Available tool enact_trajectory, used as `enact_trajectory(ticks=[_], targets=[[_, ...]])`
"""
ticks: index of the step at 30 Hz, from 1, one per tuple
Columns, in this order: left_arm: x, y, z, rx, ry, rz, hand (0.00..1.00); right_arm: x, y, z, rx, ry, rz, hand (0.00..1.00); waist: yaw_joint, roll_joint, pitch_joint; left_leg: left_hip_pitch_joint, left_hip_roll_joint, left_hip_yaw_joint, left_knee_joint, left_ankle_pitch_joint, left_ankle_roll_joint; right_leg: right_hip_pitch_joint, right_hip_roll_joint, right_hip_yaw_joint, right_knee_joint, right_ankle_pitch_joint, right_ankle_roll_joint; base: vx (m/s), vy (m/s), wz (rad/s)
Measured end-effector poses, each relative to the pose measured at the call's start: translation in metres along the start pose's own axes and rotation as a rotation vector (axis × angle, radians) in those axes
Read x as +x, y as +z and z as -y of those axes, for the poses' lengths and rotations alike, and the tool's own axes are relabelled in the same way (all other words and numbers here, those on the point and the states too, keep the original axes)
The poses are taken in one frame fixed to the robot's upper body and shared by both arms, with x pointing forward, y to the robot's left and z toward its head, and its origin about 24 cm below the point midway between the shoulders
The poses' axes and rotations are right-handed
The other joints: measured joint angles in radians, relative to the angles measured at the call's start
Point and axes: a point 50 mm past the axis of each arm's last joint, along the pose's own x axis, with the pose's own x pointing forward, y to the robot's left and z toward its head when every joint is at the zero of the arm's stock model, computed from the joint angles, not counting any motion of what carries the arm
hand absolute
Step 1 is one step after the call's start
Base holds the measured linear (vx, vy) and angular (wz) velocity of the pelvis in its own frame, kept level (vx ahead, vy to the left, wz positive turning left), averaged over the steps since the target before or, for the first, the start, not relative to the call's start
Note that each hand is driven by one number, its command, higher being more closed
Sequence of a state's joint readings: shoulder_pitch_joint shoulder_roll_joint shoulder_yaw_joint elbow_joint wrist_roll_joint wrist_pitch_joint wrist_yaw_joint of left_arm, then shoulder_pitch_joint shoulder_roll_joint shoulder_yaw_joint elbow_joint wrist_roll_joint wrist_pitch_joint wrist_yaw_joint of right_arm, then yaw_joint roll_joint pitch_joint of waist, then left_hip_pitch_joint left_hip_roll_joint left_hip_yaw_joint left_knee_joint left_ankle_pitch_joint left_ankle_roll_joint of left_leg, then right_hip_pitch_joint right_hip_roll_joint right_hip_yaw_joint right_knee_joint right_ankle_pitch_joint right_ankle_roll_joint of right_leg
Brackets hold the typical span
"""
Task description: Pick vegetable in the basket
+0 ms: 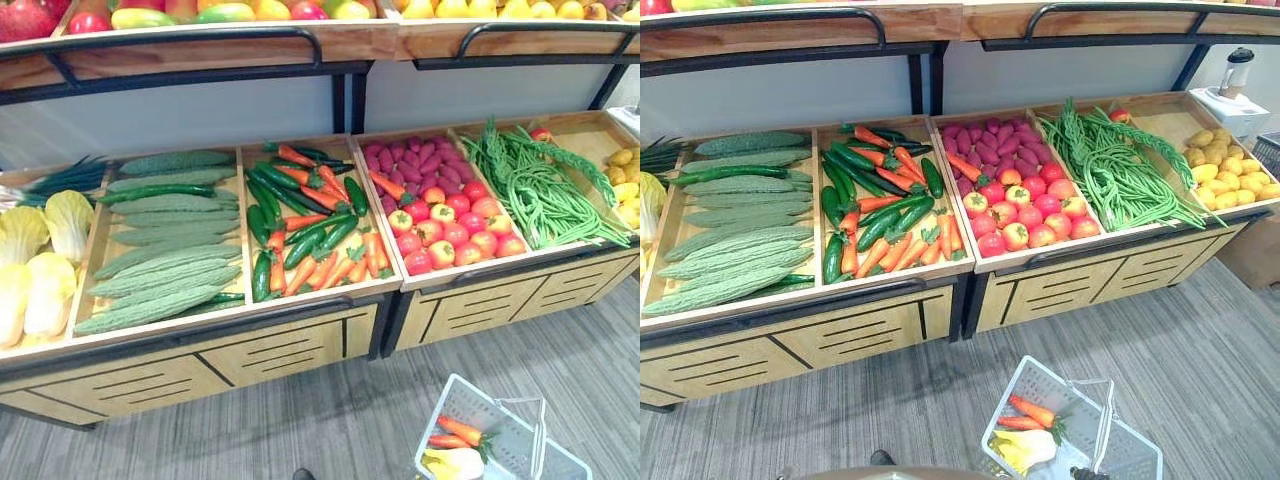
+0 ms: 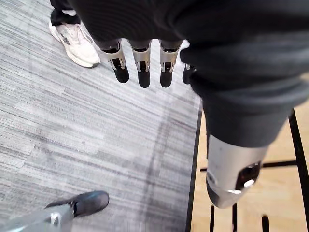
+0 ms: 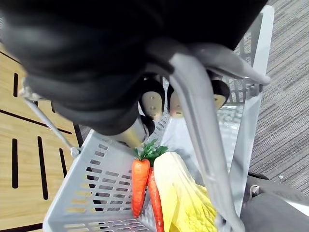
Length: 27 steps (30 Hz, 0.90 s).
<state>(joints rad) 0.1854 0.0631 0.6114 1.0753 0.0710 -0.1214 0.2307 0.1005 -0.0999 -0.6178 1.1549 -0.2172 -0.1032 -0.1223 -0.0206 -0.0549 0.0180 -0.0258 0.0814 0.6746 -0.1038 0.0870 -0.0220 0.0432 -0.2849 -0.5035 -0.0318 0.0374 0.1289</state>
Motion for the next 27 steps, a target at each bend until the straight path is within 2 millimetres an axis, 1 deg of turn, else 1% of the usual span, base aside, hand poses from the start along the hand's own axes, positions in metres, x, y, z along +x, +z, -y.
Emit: enact_trajectory(ticks=[2,7,9,10,11,12,13,15,16,17,18,19,20,21,22,23,24,25,26,27], targets=[[-0.002,0.001,0.012,0.072,-0.072,0.019,0.0,0.0,-0.001,-0.001,-0.004,0.003,-0.002,1.0,0.0,-0.001,0.0,0.004,-0.001,0.004,0.0,-0.002,-0.001,0.0,0.0,0.005,0.001,-0.003,0.0,0.0,-0.026,-0.05],[-0.006,0.002,0.027,0.151,-0.165,0.04,0.0,0.0,-0.001,-0.002,0.011,0.008,-0.006,1.0,0.0,-0.001,0.0,0.019,-0.001,0.021,0.0,-0.011,-0.008,0.002,0.0,0.021,0.005,-0.009,-0.005,0.01,-0.027,-0.11],[-0.006,0.002,0.029,0.176,-0.184,0.046,0.0,0.0,-0.001,-0.002,0.017,0.007,-0.01,1.0,0.0,-0.003,0.002,0.034,0.0,0.029,0.002,-0.017,-0.009,0.0,-0.005,0.03,0.029,-0.025,-0.01,0.02,-0.021,-0.12],[-0.006,0.003,0.03,0.186,-0.19,0.05,0.0,0.0,-0.002,-0.002,0.02,0.005,-0.011,1.0,0.0,-0.008,0.005,0.042,0.001,0.032,0.006,-0.022,-0.011,-0.002,-0.008,0.036,0.047,-0.037,-0.016,0.05,-0.013,-0.15],[-0.006,0.005,0.033,0.205,-0.208,0.06,0.0,0.0,-0.002,0.0,0.045,-0.003,-0.015,1.0,-0.001,-0.01,0.009,0.056,0.0,0.043,0.007,-0.035,-0.006,-0.016,-0.021,0.048,0.096,-0.057,-0.034,0.05,-0.01,-0.17],[-0.006,0.008,0.035,0.211,-0.216,0.068,0.0,0.0,-0.002,0.0,0.052,-0.006,-0.012,1.0,-0.002,-0.008,0.012,0.063,0.0,0.049,0.007,-0.04,-0.008,-0.024,-0.026,0.052,0.118,-0.066,-0.047,0.06,-0.015,-0.27],[-0.006,0.009,0.037,0.229,-0.229,0.075,0.0,0.0,-0.001,0.001,0.077,-0.011,-0.008,1.0,-0.005,-0.004,0.014,0.072,0.005,0.062,0.007,-0.048,-0.012,-0.05,-0.037,0.075,0.169,-0.067,-0.051,0.04,-0.01,-0.37],[-0.006,0.012,0.041,0.265,-0.246,0.083,0.0,0.0,0.001,0.0,0.077,-0.008,0.006,1.0,-0.006,0.007,0.017,0.079,0.021,0.096,0.013,-0.059,-0.014,-0.106,-0.031,0.128,0.235,-0.026,-0.057,0.03,-0.003,-0.62],[-0.006,0.016,0.044,0.274,-0.252,0.096,0.0,0.0,0.005,-0.002,0.068,-0.001,0.027,1.0,-0.008,0.024,0.027,0.078,0.055,0.134,0.042,-0.075,-0.024,-0.146,-0.008,0.161,0.263,0.038,-0.061,0.03,0.025,-0.78],[-0.006,0.017,0.045,0.283,-0.254,0.103,0.0,0.0,0.008,-0.002,0.07,0.0,0.043,1.0,-0.009,0.033,0.035,0.081,0.065,0.154,0.051,-0.082,-0.028,-0.159,0.005,0.16,0.264,0.072,-0.073,0.03,0.041,-1.08],[-0.005,0.021,0.047,0.3,-0.257,0.12,0.0,0.0,0.011,-0.005,0.063,0.01,0.059,1.0,-0.016,0.038,0.043,0.084,0.083,0.197,0.063,-0.095,-0.027,-0.183,0.018,0.125,0.256,0.134,-0.093,0.02,0.046,-1.02],[-0.005,0.025,0.049,0.304,-0.259,0.132,0.0,0.0,0.014,-0.008,0.064,0.021,0.074,1.0,-0.028,0.04,0.051,0.088,0.087,0.23,0.067,-0.104,-0.023,-0.189,0.025,0.079,0.225,0.181,-0.105,-0.01,0.022,-1.6],[-0.006,0.027,0.051,0.3,-0.266,0.144,0.0,0.001,0.027,-0.016,0.046,0.05,0.107,1.0,-0.031,0.053,0.083,0.111,0.101,0.332,0.066,-0.122,0.017,-0.179,0.022,-0.035,0.211,0.177,-0.134,-0.05,0.015,-1.41],[-0.006,0.029,0.052,0.299,-0.266,0.153,0.0,0.001,0.032,-0.021,0.038,0.063,0.118,1.0,-0.034,0.041,0.098,0.122,0.101,0.369,0.078,-0.131,0.023,-0.188,-0.004,-0.101,0.302,0.109,-0.164,-0.08,0.028,-1.61],[-0.006,0.032,0.053,0.312,-0.268,0.166,0.0,0.002,0.038,-0.022,0.04,0.065,0.125,1.0,-0.045,0.036,0.115,0.14,0.104,0.423,0.099,-0.148,0.025,-0.195,-0.04,-0.204,0.464,0.003,-0.188,-0.06,0.044,-1.18],[-0.006,0.033,0.055,0.321,-0.275,0.173,0.0,0.003,0.037,-0.022,0.037,0.065,0.117,1.0,-0.046,0.036,0.117,0.146,0.114,0.461,0.117,-0.158,0.021,-0.185,-0.05,-0.255,0.538,-0.036,-0.184,-0.01,0.042,-1.12],[-0.007,0.033,0.056,0.324,-0.279,0.174,0.0,0.003,0.037,-0.022,0.035,0.066,0.114,1.0,-0.047,0.038,0.118,0.151,0.12,0.485,0.127,-0.162,0.02,-0.171,-0.049,-0.277,0.564,-0.052,-0.181,0.07,0.021,-1.1],[-0.007,0.033,0.057,0.326,-0.284,0.174,0.0,0.003,0.036,-0.024,0.026,0.072,0.111,1.0,-0.051,0.038,0.118,0.162,0.125,0.538,0.136,-0.165,0.022,-0.145,-0.048,-0.306,0.587,-0.08,-0.177,0.1,-0.011,-1.34],[-0.007,0.035,0.059,0.323,-0.287,0.178,0.0,0.003,0.037,-0.027,0.025,0.079,0.107,1.0,-0.053,0.036,0.119,0.176,0.131,0.605,0.148,-0.169,0.022,-0.122,-0.048,-0.322,0.586,-0.102,-0.168,0.08,-0.018,-1.44],[-0.007,0.035,0.059,0.321,-0.287,0.178,0.0,0.003,0.038,-0.028,0.025,0.082,0.105,1.0,-0.053,0.036,0.119,0.183,0.132,0.635,0.153,-0.171,0.02,-0.116,-0.046,-0.323,0.576,-0.109,-0.163,0.07,-0.076,-1.65]])
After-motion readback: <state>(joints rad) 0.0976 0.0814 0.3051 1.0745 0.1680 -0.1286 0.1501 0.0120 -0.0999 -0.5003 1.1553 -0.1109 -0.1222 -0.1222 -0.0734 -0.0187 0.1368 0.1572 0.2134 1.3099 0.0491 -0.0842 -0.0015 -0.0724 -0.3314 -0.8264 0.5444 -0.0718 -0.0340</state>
